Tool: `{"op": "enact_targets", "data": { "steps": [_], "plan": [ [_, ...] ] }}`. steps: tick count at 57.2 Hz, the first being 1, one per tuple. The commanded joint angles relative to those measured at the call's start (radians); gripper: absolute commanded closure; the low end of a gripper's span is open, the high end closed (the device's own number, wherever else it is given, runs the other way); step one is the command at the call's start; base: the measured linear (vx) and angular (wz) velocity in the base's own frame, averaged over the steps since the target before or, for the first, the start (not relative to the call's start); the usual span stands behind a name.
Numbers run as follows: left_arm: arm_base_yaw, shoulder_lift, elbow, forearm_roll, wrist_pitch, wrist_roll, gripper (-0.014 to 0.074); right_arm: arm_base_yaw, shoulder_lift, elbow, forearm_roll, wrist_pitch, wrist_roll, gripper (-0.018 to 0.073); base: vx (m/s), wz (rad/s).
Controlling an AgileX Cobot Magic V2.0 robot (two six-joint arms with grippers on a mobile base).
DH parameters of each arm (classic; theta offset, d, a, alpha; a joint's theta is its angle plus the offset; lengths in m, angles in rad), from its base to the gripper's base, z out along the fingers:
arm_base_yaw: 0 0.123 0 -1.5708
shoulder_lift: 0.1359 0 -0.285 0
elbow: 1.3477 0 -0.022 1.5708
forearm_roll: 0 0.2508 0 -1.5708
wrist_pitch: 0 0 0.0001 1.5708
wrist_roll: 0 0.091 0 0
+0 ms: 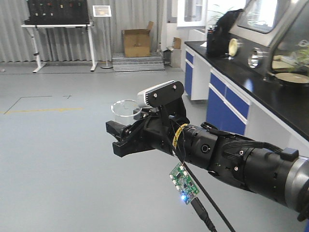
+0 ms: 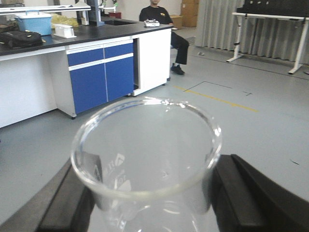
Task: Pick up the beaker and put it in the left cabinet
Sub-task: 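Drive the base away from the bench holding the beaker in the right gripper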
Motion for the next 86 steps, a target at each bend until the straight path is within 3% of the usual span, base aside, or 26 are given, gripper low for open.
{"op": "enact_targets", "data": {
  "steps": [1,86],
  "plan": [
    [-0.002,-0.019,0.016,-0.007,-0.084,-0.003,0.0595,-0.003,-0.056,-0.032,0.017,-0.048,0.002,0.0414,0.25,0.28],
    [-0.002,-0.019,0.016,-0.007,-0.084,-0.003,0.0595,-0.003,-0.056,-0.032,0.017,-0.048,0.002,0.0414,0.43,0.07]
  ]
}}
